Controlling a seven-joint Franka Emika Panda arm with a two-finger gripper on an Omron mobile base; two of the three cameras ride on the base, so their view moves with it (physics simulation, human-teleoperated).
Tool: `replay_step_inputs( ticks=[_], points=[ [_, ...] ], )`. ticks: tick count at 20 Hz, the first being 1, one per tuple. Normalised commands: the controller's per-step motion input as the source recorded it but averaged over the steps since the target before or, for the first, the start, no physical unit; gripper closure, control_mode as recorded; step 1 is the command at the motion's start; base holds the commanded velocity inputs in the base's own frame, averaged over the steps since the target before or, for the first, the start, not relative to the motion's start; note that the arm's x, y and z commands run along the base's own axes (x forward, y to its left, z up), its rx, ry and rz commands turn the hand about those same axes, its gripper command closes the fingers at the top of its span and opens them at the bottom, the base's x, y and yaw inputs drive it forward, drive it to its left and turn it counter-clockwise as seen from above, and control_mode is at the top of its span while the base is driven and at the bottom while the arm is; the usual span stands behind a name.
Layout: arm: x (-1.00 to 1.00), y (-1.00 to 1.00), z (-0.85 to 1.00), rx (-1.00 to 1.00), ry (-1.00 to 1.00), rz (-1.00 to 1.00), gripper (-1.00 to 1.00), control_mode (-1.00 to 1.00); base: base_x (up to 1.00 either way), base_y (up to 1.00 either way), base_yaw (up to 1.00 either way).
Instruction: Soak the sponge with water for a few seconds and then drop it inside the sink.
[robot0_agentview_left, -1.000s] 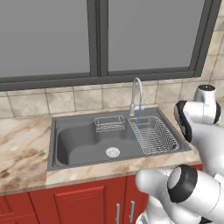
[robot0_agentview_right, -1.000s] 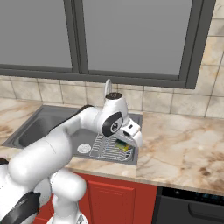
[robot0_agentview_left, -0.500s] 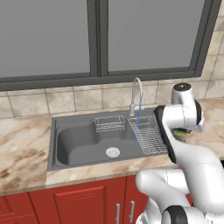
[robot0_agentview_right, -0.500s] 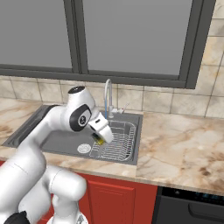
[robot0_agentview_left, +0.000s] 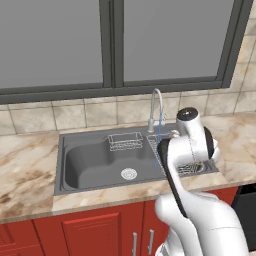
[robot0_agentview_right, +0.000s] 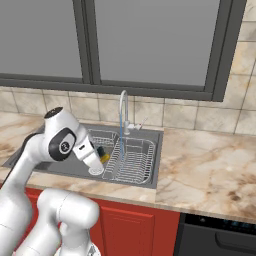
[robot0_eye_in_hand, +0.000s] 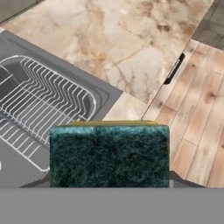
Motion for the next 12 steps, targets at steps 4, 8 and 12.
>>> replay_step_inputs(
  ticks=[4, 8, 12],
  points=[
    [0.0, 0.36, 0.0, -0.13, 0.0, -0.11, 1.0, -1.0, 0.0, 0.0, 0.0],
    [0.01, 0.28, 0.0, -0.14, 0.0, -0.13, 1.0, -1.0, 0.0, 0.0, 0.0],
    [0.14, 0.17, 0.08, -0.13, 0.01, -0.13, 1.0, -1.0, 0.0, 0.0, 0.0]
  ],
)
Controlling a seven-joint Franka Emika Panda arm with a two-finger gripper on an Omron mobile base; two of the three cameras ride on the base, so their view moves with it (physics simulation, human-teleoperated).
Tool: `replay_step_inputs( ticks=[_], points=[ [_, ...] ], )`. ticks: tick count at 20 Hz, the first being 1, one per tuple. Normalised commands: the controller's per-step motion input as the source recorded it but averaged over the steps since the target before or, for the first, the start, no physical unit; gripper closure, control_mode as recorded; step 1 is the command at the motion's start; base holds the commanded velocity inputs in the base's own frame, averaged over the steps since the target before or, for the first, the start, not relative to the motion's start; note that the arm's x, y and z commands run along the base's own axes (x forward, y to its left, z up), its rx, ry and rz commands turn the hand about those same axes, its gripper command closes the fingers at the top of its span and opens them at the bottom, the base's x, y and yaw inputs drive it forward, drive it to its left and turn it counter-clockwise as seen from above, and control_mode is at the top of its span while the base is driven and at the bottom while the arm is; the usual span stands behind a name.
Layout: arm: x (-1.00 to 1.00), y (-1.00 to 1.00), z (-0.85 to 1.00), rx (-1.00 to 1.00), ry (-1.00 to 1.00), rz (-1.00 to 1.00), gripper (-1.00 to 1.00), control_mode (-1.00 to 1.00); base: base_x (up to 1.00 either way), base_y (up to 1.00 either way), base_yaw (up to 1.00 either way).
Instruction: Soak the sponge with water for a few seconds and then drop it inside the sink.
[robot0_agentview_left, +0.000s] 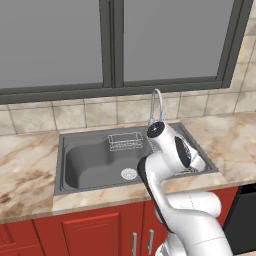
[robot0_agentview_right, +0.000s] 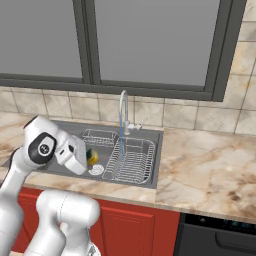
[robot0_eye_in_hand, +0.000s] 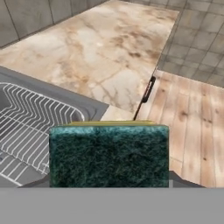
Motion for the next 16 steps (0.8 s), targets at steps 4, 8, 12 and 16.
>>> replay_step_inputs(
  ticks=[4, 8, 12, 16],
  points=[
    [0.27, 0.15, 0.02, -0.1, 0.0, -0.13, 1.0, -1.0, 0.0, 0.0, 0.0],
    [0.31, 0.17, -0.02, -0.01, 0.0, -0.1, 1.0, -1.0, 0.0, 0.0, 0.0],
    [0.38, 0.07, 0.0, 0.0, 0.0, -0.07, 1.0, -1.0, 0.0, 0.0, 0.0],
    [0.53, 0.04, 0.0, -0.02, 0.02, -0.05, 1.0, -1.0, 0.0, 0.0, 0.0]
  ],
)
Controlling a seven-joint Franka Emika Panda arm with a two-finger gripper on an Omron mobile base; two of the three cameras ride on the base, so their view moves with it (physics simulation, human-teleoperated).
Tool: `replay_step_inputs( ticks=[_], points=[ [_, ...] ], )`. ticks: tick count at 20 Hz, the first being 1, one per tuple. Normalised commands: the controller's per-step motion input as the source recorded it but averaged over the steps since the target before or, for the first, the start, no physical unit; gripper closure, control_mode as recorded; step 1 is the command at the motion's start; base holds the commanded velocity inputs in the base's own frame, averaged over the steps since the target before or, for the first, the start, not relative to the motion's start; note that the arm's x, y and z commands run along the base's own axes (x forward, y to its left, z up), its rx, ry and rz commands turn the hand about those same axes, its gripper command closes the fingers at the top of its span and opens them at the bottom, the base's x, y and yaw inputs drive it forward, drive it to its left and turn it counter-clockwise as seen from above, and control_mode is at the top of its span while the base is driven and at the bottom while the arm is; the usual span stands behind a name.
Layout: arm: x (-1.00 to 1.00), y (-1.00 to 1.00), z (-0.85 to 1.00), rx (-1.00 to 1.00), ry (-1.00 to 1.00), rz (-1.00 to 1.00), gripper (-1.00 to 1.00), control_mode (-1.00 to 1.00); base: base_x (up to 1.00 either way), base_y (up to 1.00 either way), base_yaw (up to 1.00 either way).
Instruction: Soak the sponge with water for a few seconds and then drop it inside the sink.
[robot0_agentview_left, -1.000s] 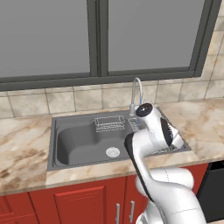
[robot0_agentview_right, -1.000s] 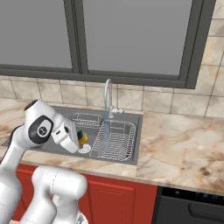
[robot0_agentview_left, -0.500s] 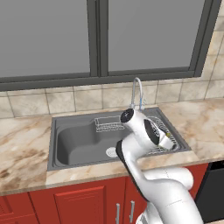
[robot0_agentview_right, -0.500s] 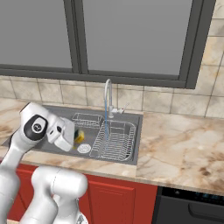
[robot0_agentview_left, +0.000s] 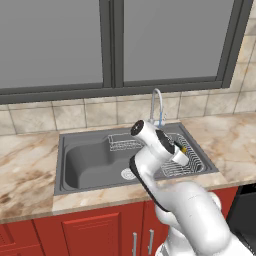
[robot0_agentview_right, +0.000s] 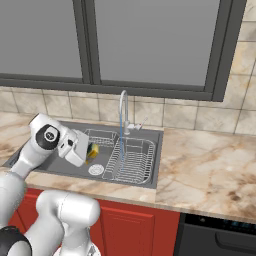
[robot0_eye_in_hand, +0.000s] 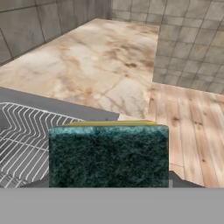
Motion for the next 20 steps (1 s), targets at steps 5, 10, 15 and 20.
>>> replay_step_inputs(
  ticks=[5, 10, 15, 20],
  points=[
    [0.48, 0.0, -0.01, -0.02, 0.01, -0.02, 1.0, -1.0, 0.0, 0.0, 0.0],
    [0.34, 0.0, -0.13, -0.02, 0.0, 0.0, 1.0, -1.0, 0.0, 0.0, 0.0],
    [0.37, 0.0, -0.1, 0.0, 0.0, 0.0, 1.0, -1.0, 0.0, 0.0, 0.0],
    [0.4, 0.0, -0.11, 0.0, 0.0, 0.0, 1.0, -1.0, 0.0, 0.0, 0.0]
  ],
)
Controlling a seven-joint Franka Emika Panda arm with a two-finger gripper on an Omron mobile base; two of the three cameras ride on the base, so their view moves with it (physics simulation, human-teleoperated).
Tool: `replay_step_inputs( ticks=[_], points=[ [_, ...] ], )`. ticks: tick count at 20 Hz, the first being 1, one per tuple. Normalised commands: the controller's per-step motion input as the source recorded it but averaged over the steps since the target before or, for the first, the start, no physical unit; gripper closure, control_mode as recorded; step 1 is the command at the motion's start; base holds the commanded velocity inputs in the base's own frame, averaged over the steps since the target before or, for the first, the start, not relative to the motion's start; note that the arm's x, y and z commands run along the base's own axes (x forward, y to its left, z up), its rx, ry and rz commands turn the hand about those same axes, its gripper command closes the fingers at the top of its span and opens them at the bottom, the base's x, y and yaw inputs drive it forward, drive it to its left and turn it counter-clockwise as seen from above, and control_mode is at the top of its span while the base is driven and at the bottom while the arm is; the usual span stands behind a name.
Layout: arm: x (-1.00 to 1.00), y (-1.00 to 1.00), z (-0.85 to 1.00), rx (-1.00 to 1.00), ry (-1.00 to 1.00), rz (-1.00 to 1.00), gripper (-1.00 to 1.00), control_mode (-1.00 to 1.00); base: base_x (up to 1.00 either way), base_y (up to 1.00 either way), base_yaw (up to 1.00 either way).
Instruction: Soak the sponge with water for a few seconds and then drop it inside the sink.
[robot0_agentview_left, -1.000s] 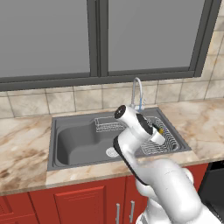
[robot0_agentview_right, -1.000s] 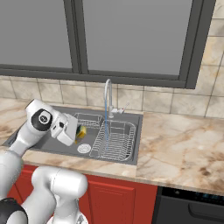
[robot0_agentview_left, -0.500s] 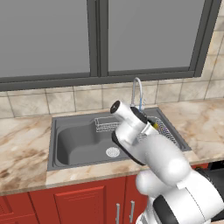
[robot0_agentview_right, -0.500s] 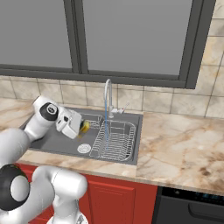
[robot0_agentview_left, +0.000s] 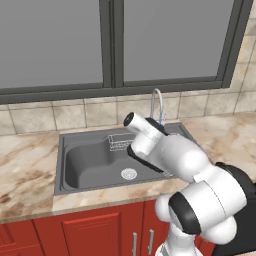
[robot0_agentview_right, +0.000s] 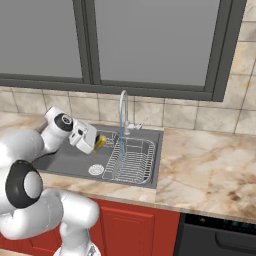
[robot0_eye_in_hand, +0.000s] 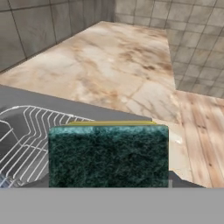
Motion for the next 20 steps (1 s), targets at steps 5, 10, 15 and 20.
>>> replay_step_inputs(
  ticks=[5, 10, 15, 20],
  points=[
    [0.36, 0.0, -0.21, 0.0, 0.0, 0.0, 1.0, -1.0, 0.0, 0.0, 0.0],
    [0.26, 0.0, -0.15, 0.0, 0.0, 0.0, 1.0, -1.0, 0.0, 0.0, 0.0],
    [0.24, 0.0, -0.08, 0.0, 0.0, 0.0, 1.0, -1.0, 0.0, 0.0, 0.0],
    [0.25, -0.07, -0.15, 0.0, 0.0, 0.0, 1.0, -1.0, 0.0, 0.0, 0.0]
  ],
)
